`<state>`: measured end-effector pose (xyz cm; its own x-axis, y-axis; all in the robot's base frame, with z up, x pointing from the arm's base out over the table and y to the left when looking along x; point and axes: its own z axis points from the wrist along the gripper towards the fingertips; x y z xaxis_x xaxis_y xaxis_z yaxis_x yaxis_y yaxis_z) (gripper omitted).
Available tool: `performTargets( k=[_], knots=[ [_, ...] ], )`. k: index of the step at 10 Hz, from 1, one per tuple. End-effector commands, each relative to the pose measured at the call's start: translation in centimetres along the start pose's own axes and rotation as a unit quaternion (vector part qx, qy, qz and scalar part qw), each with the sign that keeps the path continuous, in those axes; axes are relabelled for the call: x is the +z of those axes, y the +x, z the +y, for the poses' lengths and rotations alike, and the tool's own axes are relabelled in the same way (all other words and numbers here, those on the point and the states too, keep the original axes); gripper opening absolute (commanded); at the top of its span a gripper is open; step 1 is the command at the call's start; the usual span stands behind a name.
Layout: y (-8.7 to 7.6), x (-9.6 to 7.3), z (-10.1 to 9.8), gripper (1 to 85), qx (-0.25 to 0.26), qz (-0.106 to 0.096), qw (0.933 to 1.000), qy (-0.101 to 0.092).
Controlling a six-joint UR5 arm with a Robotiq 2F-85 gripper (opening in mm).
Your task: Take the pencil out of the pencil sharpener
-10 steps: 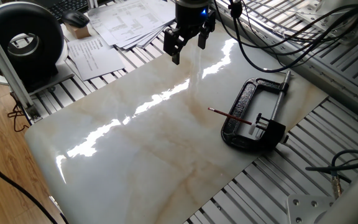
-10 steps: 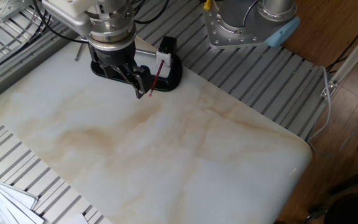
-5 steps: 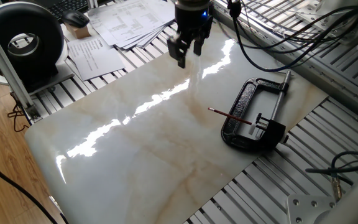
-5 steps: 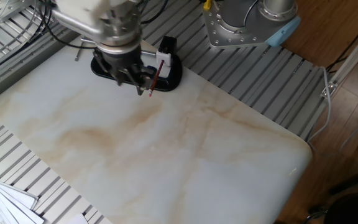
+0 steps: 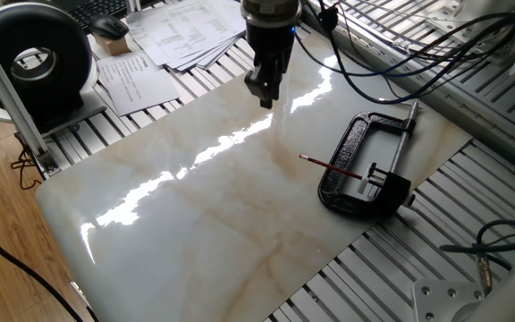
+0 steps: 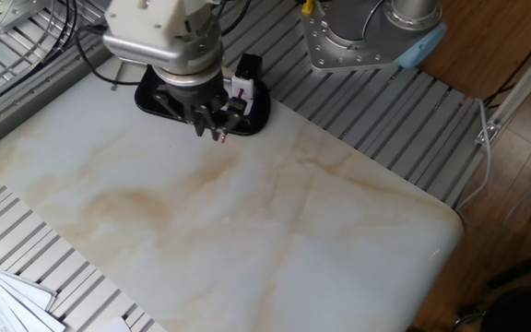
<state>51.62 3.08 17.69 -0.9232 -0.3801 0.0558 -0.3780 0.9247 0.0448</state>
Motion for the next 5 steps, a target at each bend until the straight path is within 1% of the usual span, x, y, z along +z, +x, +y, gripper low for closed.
performTargets(
  k=[1,2,3,4,5],
  knots=[
    [1.1,1.6,0.4,36.0,-0.023,-0.020,0.9994,-0.015],
    [1.9,2.3,-0.3,37.7,-0.031,-0.034,0.9988,-0.015],
    [1.3,2.2,-0.2,39.7,-0.034,-0.046,0.9982,-0.017],
    [1.5,2.3,-0.1,42.0,-0.028,-0.042,0.9985,-0.018],
    [2.3,2.3,-0.3,42.0,-0.017,-0.026,0.9994,-0.016]
  ],
)
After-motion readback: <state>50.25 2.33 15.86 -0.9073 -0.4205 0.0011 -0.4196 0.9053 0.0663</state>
